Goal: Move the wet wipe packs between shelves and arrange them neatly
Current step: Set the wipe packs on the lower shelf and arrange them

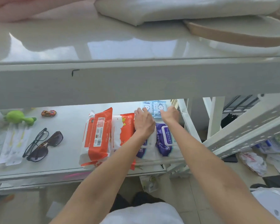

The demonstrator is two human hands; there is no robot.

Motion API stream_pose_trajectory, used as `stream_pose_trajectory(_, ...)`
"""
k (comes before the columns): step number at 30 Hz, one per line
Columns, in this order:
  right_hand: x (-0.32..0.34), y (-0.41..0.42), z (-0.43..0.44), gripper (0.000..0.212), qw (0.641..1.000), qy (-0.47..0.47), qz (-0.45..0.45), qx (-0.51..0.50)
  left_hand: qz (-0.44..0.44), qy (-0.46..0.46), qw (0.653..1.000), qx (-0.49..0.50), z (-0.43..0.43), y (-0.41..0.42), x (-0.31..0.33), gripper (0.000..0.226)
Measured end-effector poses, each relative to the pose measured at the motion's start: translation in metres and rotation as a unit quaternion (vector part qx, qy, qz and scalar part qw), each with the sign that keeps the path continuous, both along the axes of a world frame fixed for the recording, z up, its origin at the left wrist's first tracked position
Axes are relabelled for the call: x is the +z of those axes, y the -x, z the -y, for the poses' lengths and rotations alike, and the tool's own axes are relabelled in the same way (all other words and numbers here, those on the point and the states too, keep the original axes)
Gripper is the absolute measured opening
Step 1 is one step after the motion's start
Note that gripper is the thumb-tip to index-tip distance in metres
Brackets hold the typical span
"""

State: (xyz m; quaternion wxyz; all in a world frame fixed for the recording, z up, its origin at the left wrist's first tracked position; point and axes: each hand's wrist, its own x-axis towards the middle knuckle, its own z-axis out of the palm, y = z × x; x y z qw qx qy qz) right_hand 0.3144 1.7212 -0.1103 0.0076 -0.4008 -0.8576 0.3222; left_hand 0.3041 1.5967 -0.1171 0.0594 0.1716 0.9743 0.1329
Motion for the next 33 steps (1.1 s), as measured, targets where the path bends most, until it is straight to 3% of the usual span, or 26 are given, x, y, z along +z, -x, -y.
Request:
stream_pose_trajectory(6, -0.025, 0.032, -0.011, 0.066, 0.999, -0.002, 0.051, -0.018, 0.118, -0.026, 0.991, 0.062, -0.025, 0.064, 0.000, 0.048)
stream_pose_trajectory(9, -0.022, 0.035, -0.020, 0.061, 0.998, 0.049, 0.041, -0.023, 0.159, -0.035, 0.982, 0.096, -0.030, 0.071, -0.002, 0.045)
stream_pose_trajectory(13, 0.004, 0.025, -0.030, 0.048, 0.994, 0.091, -0.040, -0.038, 0.219, -0.094, 0.964, 0.116, -0.028, 0.065, 0.020, 0.031)
stream_pose_trajectory(16, 0.023, -0.006, -0.025, 0.044, 0.988, 0.128, -0.074, -0.034, 0.221, -0.115, 0.964, 0.096, -0.010, 0.040, 0.051, 0.042)
stream_pose_trajectory(20, 0.032, -0.071, 0.001, 0.051, 0.990, 0.129, -0.046, -0.022, 0.236, -0.157, 0.956, 0.075, 0.023, -0.001, 0.056, 0.027)
stream_pose_trajectory(25, 0.020, -0.115, 0.027, 0.044, 0.995, 0.094, 0.009, -0.014, 0.249, -0.120, 0.959, 0.067, 0.037, -0.032, 0.036, 0.022)
stream_pose_trajectory(33, 0.010, -0.126, 0.040, 0.055, 0.998, -0.026, 0.044, -0.020, 0.142, 0.013, 0.990, 0.010, 0.038, -0.058, 0.034, 0.059)
